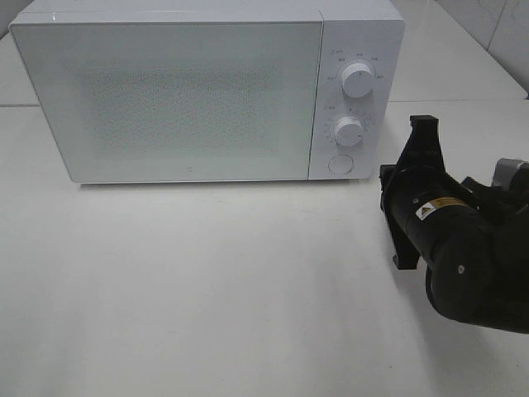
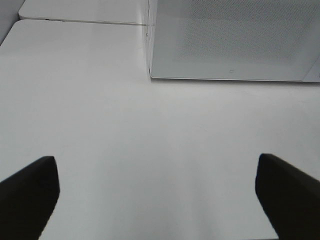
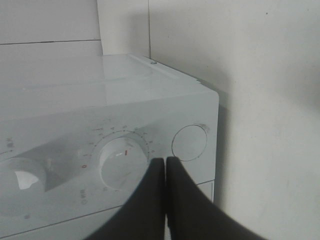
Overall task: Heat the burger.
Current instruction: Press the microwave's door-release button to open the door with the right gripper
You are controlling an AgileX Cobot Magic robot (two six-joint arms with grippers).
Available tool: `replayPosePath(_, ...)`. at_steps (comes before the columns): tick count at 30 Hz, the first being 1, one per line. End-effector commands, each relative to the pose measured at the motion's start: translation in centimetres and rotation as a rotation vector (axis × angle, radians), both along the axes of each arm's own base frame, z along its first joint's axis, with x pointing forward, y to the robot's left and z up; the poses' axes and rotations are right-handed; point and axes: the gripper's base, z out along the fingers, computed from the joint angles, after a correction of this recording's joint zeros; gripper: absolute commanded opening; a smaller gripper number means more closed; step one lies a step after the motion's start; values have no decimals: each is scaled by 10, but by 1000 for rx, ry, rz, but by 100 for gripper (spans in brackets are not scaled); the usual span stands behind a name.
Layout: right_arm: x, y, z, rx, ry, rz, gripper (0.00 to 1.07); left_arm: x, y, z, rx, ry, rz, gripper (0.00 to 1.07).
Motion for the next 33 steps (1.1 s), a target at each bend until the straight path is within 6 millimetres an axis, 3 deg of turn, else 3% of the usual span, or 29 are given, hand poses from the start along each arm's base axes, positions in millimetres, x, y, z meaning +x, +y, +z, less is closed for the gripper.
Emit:
replayPosePath(1,9,6,-5,-14,12,20,0,-2,0,0,-1,-20,2,100)
replayPosePath(16,46,38,-27,23,67,33,0,-2,0,0,-1,-20,2,100)
replayPosePath(26,71,34,-27,15,72,-12,0,-2,0,0,-1,-20,2,100)
replayPosePath(33,75,32,-34,21,102,-24,0,-2,0,0,-1,-20,2,100)
